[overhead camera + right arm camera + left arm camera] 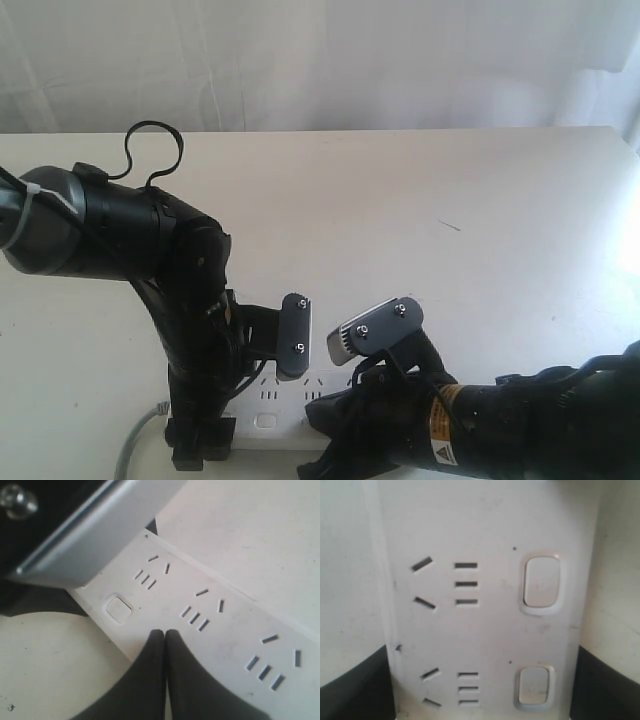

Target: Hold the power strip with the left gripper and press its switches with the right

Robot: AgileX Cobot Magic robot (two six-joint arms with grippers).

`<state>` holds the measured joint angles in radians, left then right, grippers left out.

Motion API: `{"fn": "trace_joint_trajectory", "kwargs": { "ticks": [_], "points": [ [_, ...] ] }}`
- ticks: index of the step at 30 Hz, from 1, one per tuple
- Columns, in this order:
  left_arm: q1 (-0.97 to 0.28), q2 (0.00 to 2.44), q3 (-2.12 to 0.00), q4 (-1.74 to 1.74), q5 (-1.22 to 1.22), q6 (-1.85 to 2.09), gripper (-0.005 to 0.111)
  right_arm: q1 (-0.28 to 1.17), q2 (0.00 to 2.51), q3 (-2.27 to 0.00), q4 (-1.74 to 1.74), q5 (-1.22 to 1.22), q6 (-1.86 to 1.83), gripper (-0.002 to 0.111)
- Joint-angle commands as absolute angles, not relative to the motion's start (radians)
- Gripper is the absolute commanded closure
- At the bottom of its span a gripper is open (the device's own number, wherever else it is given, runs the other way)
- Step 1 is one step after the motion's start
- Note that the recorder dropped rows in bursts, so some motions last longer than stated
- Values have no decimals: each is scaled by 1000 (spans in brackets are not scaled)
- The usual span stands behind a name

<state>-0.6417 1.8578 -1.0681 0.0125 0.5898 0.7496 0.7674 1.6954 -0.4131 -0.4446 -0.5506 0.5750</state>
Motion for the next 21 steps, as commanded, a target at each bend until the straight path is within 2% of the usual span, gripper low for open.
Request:
{"fn": "trace_joint_trajectory", "kwargs": {
  "ticks": [1,7,14,21],
  "points": [
    [-640,1907,-1036,0,622,737,107,767,1703,-406,-480,-476,587,108],
    [-640,1907,-1036,0,622,737,107,767,1712,-406,-490,-482,589,108],
    [-640,1907,-1036,0,622,735,107,767,1839,-427,-486,-505,587,108],
    [-640,1907,-1036,0,622,737,107,767,1702,-427,-492,-569,589,108]
  ]
}}
